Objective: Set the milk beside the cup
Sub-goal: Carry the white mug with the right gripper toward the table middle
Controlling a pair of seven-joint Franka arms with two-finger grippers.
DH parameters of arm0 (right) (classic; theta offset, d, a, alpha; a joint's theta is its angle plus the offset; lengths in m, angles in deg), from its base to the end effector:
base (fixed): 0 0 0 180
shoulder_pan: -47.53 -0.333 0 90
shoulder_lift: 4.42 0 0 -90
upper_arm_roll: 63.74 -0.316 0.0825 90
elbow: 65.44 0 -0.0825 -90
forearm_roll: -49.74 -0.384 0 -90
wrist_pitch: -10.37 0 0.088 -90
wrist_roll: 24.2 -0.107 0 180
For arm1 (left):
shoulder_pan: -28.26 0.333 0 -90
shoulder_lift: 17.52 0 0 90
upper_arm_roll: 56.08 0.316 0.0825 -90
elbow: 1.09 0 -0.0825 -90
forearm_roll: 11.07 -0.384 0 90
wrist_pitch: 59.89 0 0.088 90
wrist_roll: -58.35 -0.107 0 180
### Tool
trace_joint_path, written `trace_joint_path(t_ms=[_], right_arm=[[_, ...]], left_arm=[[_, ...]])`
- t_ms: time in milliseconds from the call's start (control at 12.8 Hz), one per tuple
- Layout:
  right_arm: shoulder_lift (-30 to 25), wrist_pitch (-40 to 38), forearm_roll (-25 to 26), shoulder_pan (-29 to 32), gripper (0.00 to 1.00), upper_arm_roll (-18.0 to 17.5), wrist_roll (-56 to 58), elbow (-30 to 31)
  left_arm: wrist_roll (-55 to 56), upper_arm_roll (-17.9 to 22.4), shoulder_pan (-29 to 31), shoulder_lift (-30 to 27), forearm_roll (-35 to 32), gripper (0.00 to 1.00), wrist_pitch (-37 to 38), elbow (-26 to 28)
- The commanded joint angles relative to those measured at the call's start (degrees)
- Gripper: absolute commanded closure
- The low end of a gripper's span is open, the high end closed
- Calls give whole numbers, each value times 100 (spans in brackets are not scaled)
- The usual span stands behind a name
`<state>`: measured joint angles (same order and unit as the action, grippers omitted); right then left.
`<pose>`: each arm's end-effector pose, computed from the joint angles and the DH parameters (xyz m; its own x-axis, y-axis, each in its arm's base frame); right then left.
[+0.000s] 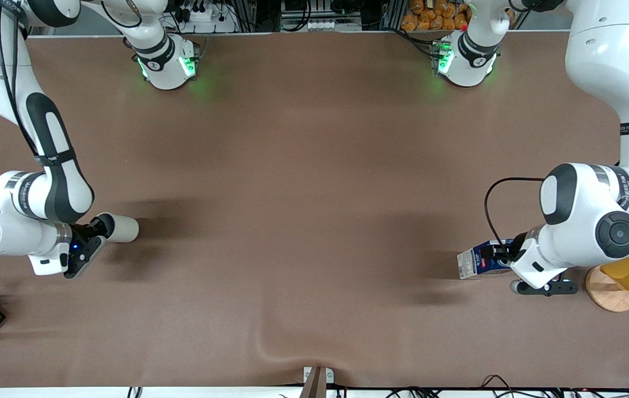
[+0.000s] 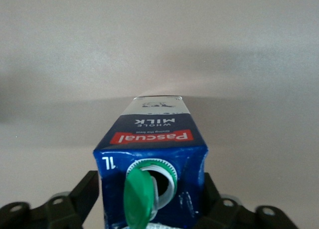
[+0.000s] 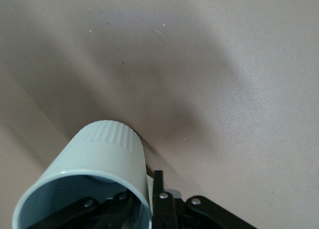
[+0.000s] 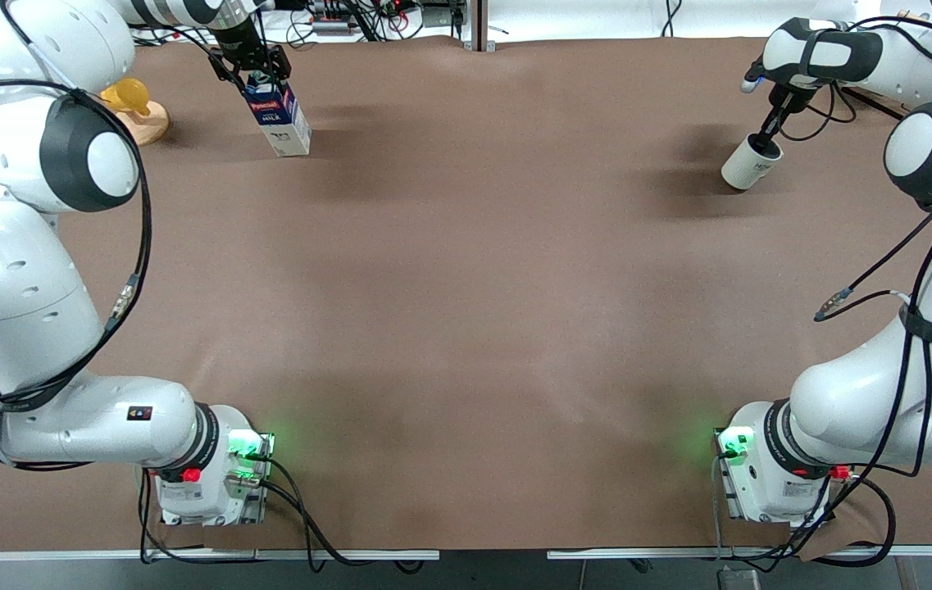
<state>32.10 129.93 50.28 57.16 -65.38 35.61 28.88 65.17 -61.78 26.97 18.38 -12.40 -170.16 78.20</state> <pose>0.6574 -0.0947 0.2271 0.6082 0.7887 -0.0897 0.7702 -0.6137 -0.1738 0.7096 -0.0715 0.3392 0.9962 0.0033 -0.0867 0.0056 -0.9996 0.0271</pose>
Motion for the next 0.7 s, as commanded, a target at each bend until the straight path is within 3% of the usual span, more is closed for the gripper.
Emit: trace_joint_path(t_ms=[0,626], right_arm=[[-214,-205,-316,92,100,-82,118,86],[-794,-1074,-353,-250,100,-267,-284,-72]], left_arm=[[39,-10,-29,84,-86,19,-3,-150],[56,-1,-55,84,-95,36,-3,-159]])
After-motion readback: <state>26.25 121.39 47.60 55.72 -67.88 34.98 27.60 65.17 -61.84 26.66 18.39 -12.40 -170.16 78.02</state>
